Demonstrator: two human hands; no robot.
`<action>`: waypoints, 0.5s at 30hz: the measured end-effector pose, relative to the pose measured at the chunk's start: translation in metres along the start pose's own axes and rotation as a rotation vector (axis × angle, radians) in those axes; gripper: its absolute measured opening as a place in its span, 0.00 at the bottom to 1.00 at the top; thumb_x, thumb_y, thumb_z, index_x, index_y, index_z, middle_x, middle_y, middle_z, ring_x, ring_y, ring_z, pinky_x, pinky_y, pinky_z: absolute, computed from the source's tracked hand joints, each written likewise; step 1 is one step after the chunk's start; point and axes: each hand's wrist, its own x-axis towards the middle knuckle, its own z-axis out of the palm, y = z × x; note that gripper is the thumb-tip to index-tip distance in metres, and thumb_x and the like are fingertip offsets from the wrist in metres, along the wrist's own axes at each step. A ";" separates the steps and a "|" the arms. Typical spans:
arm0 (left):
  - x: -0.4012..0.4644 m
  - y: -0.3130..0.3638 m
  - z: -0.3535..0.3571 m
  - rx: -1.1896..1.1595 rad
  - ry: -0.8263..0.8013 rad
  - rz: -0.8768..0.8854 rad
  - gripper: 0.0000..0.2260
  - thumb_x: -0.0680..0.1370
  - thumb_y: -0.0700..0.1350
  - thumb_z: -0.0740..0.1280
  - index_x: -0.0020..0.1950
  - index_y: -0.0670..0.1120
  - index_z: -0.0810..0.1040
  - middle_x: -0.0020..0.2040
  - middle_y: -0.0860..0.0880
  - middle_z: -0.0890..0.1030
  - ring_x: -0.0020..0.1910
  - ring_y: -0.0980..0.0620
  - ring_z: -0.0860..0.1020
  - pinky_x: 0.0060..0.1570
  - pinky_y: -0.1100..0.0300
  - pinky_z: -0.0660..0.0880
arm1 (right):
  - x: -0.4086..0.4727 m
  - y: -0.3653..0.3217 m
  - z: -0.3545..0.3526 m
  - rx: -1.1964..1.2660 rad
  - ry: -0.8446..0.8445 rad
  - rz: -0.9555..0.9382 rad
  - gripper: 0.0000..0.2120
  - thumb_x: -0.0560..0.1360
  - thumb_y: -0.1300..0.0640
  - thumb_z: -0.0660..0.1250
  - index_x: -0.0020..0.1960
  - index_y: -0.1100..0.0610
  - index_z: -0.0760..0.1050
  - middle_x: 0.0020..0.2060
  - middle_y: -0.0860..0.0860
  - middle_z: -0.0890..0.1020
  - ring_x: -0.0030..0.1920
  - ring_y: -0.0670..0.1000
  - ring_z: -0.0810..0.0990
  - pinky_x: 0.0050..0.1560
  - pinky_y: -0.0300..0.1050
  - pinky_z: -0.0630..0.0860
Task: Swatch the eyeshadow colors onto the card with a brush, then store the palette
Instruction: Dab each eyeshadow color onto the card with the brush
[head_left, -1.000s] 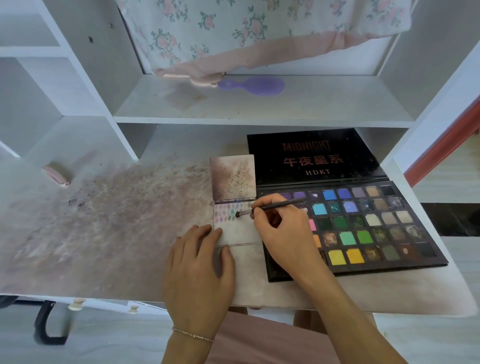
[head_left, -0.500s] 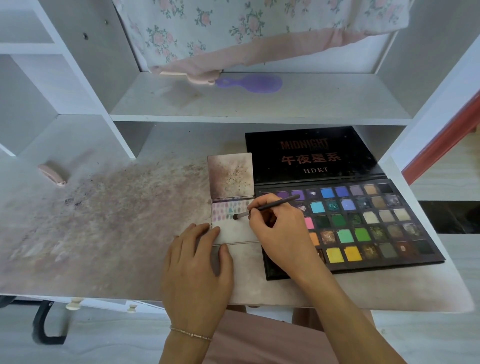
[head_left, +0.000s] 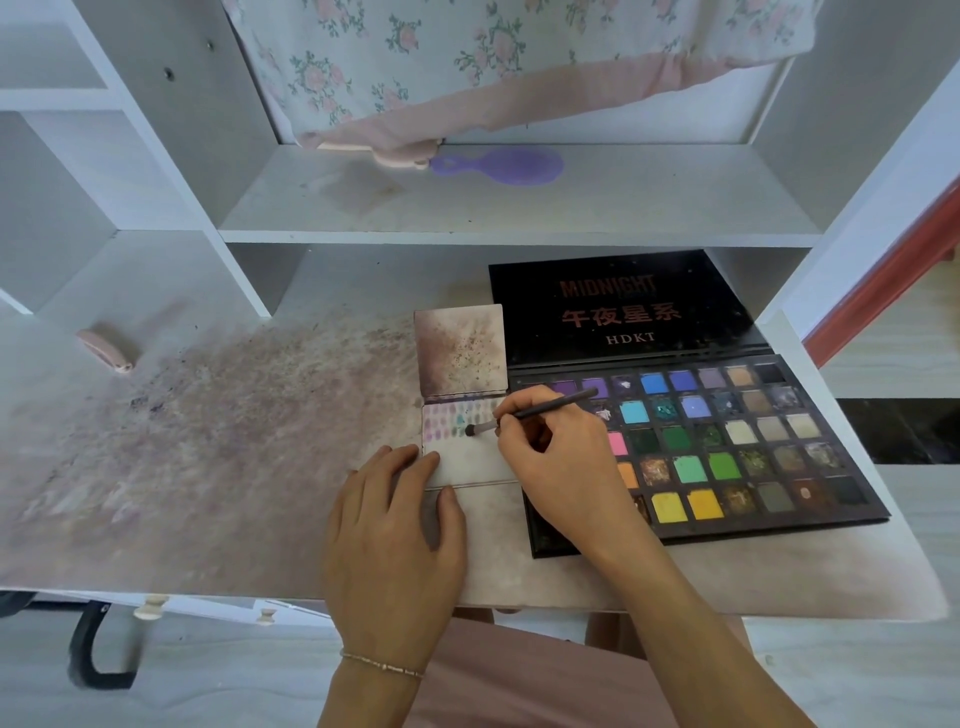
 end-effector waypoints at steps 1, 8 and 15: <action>0.000 0.000 0.000 0.002 0.002 0.003 0.17 0.73 0.50 0.58 0.53 0.44 0.80 0.54 0.46 0.80 0.55 0.44 0.78 0.54 0.46 0.76 | 0.000 0.000 0.000 0.000 0.001 -0.001 0.05 0.74 0.58 0.62 0.43 0.48 0.73 0.37 0.48 0.77 0.39 0.45 0.74 0.39 0.36 0.71; 0.000 0.000 0.000 0.005 0.016 -0.001 0.17 0.73 0.50 0.58 0.53 0.44 0.81 0.54 0.46 0.80 0.55 0.44 0.78 0.54 0.45 0.76 | 0.000 0.000 0.000 0.012 0.012 0.000 0.05 0.74 0.59 0.62 0.44 0.48 0.73 0.39 0.48 0.77 0.41 0.45 0.75 0.42 0.37 0.73; 0.000 -0.001 0.001 0.008 0.014 0.000 0.17 0.73 0.50 0.57 0.53 0.45 0.80 0.54 0.46 0.80 0.55 0.45 0.78 0.54 0.46 0.76 | 0.000 -0.002 0.000 0.024 0.033 -0.028 0.06 0.74 0.60 0.63 0.43 0.49 0.73 0.37 0.49 0.78 0.38 0.45 0.75 0.38 0.34 0.73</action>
